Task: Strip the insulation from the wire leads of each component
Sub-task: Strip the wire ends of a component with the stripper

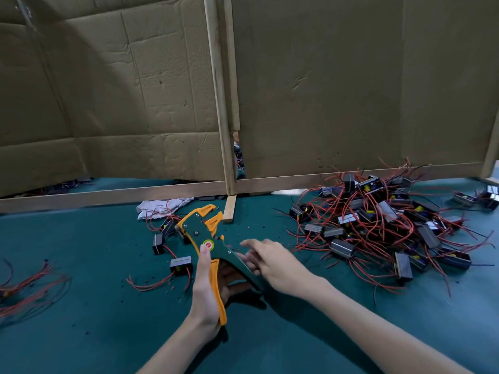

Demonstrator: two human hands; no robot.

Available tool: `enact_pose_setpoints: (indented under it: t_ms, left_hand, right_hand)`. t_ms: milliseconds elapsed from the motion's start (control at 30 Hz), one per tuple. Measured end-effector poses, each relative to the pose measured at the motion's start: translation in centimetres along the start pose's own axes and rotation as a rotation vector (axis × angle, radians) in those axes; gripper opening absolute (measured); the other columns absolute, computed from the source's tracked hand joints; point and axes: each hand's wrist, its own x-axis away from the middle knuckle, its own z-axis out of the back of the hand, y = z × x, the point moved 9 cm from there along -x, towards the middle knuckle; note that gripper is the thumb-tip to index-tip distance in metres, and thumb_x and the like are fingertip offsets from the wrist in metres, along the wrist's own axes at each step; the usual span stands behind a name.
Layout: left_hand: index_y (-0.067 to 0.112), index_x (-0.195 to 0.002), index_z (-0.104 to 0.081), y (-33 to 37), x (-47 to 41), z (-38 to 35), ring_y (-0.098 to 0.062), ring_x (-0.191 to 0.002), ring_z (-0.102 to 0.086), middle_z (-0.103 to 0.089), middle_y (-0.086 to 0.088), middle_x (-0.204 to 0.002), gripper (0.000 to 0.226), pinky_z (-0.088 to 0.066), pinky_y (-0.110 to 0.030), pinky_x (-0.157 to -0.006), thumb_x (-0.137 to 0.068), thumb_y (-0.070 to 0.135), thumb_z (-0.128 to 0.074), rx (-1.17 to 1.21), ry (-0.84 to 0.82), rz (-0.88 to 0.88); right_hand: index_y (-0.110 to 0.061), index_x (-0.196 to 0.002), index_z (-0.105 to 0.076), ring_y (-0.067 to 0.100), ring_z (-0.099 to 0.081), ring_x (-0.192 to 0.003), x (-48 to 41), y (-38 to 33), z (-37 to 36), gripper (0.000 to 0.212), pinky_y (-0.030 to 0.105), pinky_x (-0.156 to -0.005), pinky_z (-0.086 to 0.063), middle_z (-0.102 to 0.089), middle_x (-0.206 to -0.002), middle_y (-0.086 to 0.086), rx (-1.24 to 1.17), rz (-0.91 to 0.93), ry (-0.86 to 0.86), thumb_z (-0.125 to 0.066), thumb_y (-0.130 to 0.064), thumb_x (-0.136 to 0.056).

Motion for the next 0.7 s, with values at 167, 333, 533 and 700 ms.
enact_pose_setpoints:
  t_ms: [167,333,533,700]
  left_hand:
    - [0.000,-0.077,-0.072,0.0,0.0,0.4,-0.042,-0.079,-0.068,-0.067,-0.028,-0.083,0.076,-0.058,-0.045,-0.068,-0.076,0.067,-0.037,-0.001,0.021,0.014]
    - [-0.002,-0.080,-0.071,-0.2,0.1,0.1,-0.044,-0.082,-0.067,-0.066,-0.029,-0.085,0.077,-0.057,-0.045,-0.068,-0.076,0.068,-0.038,-0.026,-0.017,0.061]
    - [-0.003,-0.082,-0.071,-0.9,0.1,-0.3,-0.047,-0.085,-0.066,-0.065,-0.031,-0.086,0.081,-0.055,-0.046,-0.072,-0.079,0.069,-0.034,-0.057,-0.094,0.129]
    - [-0.003,-0.084,-0.071,-1.2,-0.2,-0.2,-0.047,-0.085,-0.066,-0.065,-0.030,-0.086,0.083,-0.055,-0.048,-0.076,-0.080,0.071,-0.033,-0.044,-0.106,0.135]
  right_hand:
    - [-0.007,-0.106,-0.069,0.026,-0.052,-0.103,0.3,2.2,1.5,0.023,0.031,-0.089,-0.038,-0.068,-0.104,0.011,0.120,-0.006,0.095,-0.054,-0.022,-0.098]
    - [-0.007,-0.098,-0.063,0.026,-0.055,-0.093,1.0,4.3,2.9,0.016,0.030,-0.081,-0.038,-0.068,-0.094,0.009,-0.012,-0.096,0.191,-0.050,-0.017,-0.099]
    - [-0.007,-0.097,-0.056,0.018,-0.050,-0.097,1.3,4.8,1.8,0.016,0.027,-0.087,-0.038,-0.053,-0.102,0.001,-0.014,-0.083,0.106,-0.044,-0.018,-0.101]
    - [-0.005,-0.093,-0.062,0.019,-0.055,-0.096,1.2,4.2,2.2,0.019,0.029,-0.087,-0.041,-0.061,-0.100,0.006,0.006,-0.069,0.084,-0.047,-0.016,-0.099]
